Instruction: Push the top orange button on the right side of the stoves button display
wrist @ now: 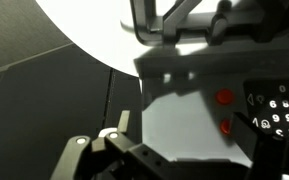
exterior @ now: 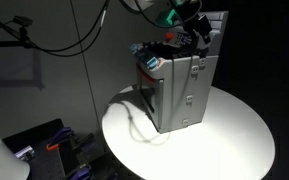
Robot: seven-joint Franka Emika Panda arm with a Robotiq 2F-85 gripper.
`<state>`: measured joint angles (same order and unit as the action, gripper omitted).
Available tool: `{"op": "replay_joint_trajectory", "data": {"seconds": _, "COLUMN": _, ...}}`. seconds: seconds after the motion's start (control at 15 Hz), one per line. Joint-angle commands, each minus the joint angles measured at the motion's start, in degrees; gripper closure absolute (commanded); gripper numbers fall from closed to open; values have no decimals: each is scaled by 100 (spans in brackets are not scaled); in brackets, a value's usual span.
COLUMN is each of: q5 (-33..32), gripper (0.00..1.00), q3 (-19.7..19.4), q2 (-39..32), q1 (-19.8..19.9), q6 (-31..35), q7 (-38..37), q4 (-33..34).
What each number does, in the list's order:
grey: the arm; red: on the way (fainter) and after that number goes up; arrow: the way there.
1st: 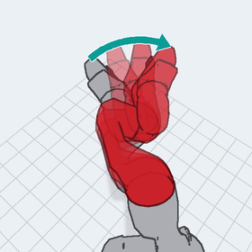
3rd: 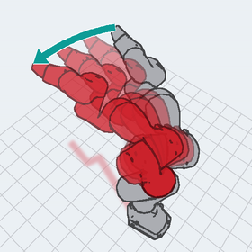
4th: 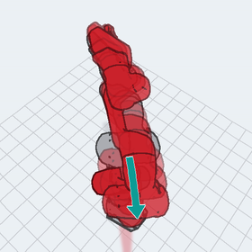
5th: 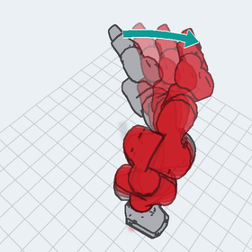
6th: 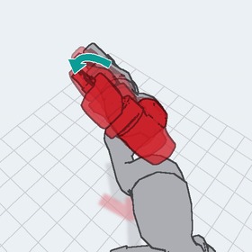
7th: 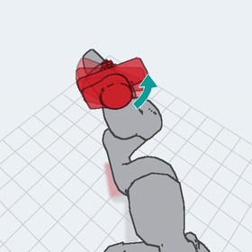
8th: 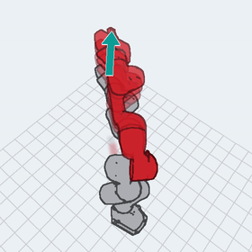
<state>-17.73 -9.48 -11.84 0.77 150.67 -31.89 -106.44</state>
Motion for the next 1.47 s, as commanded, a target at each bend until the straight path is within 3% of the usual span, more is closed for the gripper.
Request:
{"op": "replay_joint_trajectory", "data": {"seconds": 0.0, "q5": -60, "gripper": 0, "q3": -94, "q2": -140, "q1": -66, "q6": -69, "q7": -132, "q4": 219}}
{"op": "replay_joint_trajectory", "data": {"seconds": 0.87, "q5": -20, "gripper": 0, "q3": -136, "q2": -231, "q1": -29, "q6": 141, "q7": -29, "q4": 244}}
{"op": "replay_joint_trajectory", "data": {"seconds": 1.4, "q5": 415, "gripper": 0, "q3": 76, "q2": 140, "q1": 0, "q6": -326, "q7": 440, "q4": -47}}
